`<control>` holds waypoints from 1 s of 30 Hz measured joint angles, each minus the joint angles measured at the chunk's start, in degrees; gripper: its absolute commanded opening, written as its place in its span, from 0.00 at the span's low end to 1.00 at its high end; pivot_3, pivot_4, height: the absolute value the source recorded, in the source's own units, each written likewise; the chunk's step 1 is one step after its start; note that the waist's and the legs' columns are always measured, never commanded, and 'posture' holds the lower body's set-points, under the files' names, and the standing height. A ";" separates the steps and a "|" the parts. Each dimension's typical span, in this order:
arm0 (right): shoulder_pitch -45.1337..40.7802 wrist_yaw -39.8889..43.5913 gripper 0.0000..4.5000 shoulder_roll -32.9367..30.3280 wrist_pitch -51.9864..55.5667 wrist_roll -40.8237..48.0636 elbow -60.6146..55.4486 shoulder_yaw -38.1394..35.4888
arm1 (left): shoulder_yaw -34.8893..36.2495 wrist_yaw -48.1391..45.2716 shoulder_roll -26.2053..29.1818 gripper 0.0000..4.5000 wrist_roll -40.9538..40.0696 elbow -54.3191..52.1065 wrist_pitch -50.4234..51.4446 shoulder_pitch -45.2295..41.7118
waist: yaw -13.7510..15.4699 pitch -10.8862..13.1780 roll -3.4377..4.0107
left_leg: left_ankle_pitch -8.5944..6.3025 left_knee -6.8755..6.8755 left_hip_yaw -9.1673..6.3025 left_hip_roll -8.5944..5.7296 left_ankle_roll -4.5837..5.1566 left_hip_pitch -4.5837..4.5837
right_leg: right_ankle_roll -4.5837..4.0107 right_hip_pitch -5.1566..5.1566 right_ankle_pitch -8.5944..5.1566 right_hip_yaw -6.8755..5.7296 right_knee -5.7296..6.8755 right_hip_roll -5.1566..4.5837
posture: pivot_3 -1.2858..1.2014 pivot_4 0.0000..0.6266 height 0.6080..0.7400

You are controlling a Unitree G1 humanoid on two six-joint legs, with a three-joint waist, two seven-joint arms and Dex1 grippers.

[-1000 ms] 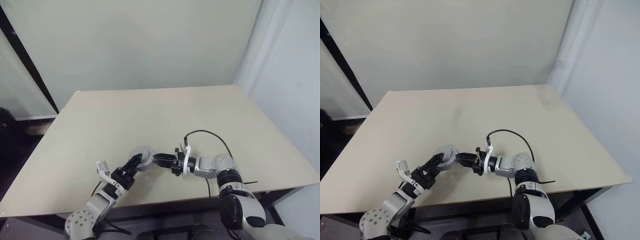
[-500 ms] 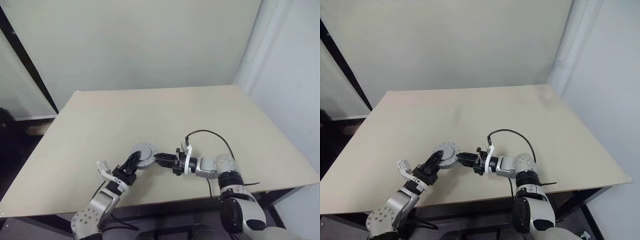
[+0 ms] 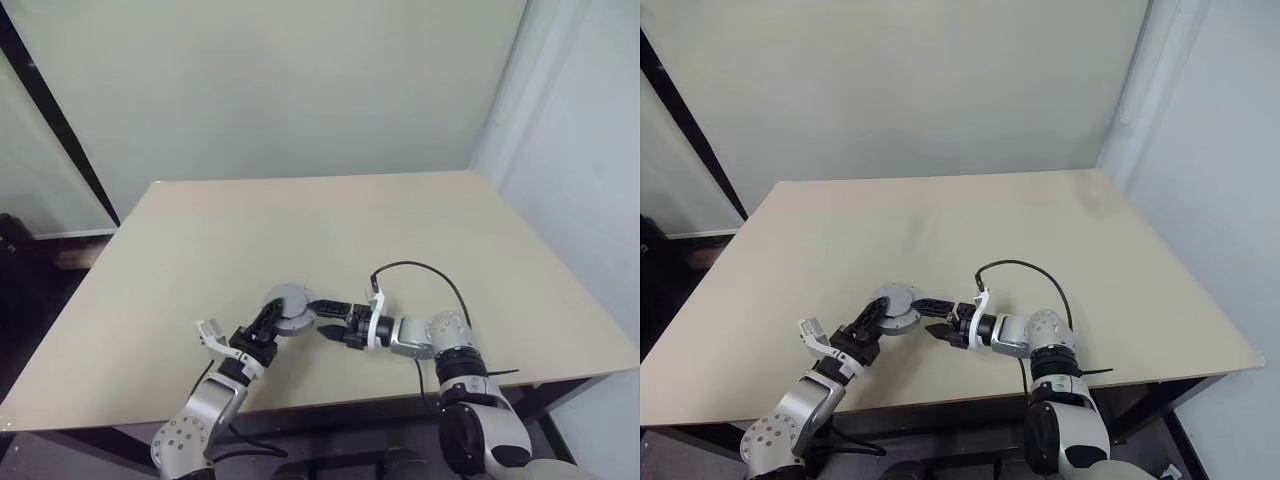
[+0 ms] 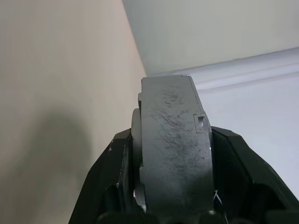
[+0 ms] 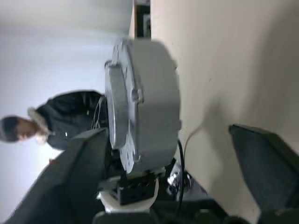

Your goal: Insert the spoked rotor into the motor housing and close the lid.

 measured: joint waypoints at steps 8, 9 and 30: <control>7.19 6.95 0.98 -2.31 -21.87 -8.29 -12.85 14.26 | -0.81 0.11 3.19 0.44 4.81 -2.30 -4.76 -0.83 | 0.04 0.02 -0.02 | 0.00 -0.02 -0.02 0.00 -0.01 0.00 | 0.00 -0.01 0.00 -0.01 0.00 0.02 | 0.52 0.00 1.00; 7.96 8.17 0.98 -2.88 -25.05 -9.63 -14.12 16.07 | -0.92 0.05 5.08 0.44 6.35 -2.41 -5.17 -1.13 | 0.03 0.03 -0.02 | 0.00 -0.02 -0.02 0.00 -0.01 0.01 | 0.00 -0.02 0.00 0.00 0.01 0.04 | 0.52 0.00 1.00; 17.02 17.84 0.98 -16.16 -68.95 -32.52 -26.14 39.43 | -13.21 -9.39 23.24 0.44 39.57 2.76 -14.12 -3.55 | 0.60 0.17 -0.25 | -0.03 -0.06 0.04 0.01 -0.11 0.07 | -0.01 -0.03 0.00 0.06 0.04 0.02 | 0.52 0.00 1.00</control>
